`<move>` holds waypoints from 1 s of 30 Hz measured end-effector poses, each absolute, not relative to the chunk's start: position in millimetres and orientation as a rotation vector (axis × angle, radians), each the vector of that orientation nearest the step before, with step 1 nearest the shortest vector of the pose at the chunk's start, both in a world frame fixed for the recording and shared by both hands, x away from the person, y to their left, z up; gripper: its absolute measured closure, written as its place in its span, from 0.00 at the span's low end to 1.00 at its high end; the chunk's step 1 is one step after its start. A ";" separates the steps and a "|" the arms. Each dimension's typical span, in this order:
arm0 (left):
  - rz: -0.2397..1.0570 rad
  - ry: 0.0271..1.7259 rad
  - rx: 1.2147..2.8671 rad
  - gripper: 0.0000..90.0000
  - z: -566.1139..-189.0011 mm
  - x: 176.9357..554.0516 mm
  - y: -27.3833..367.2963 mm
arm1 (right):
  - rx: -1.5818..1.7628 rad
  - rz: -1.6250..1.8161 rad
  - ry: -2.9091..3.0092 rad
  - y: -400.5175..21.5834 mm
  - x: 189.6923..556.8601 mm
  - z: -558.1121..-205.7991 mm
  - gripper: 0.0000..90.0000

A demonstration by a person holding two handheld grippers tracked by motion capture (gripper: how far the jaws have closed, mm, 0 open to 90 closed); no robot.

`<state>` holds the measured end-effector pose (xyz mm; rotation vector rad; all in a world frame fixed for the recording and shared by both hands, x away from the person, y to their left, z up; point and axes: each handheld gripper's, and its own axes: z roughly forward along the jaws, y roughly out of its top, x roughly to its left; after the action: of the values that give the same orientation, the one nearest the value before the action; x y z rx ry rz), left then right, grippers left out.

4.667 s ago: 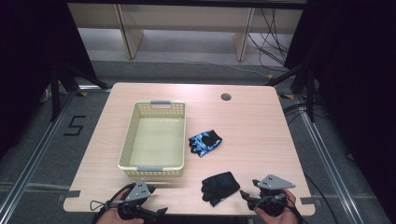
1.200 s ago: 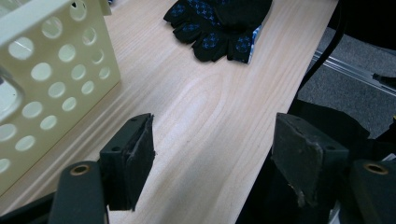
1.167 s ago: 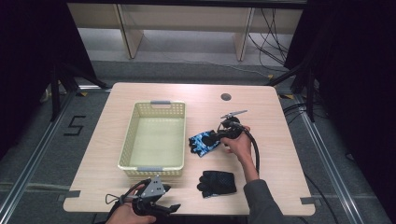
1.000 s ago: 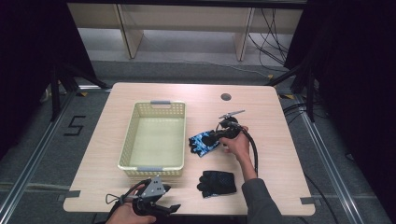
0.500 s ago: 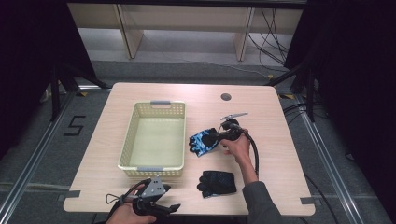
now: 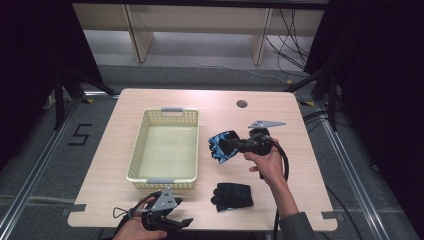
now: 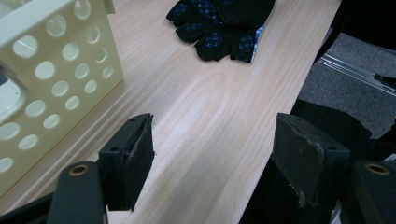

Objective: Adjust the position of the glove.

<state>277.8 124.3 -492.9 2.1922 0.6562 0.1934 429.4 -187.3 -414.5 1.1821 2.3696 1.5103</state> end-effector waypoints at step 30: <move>0.183 0.711 2.161 0.32 -495.0 276.0 123.0 | 1.281 1.767 2.289 -211.8 309.3 -442.9 0.96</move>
<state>276.0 123.0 -495.0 2.1605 0.7114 0.1830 309.3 -211.8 -442.9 1.2814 2.2892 1.7668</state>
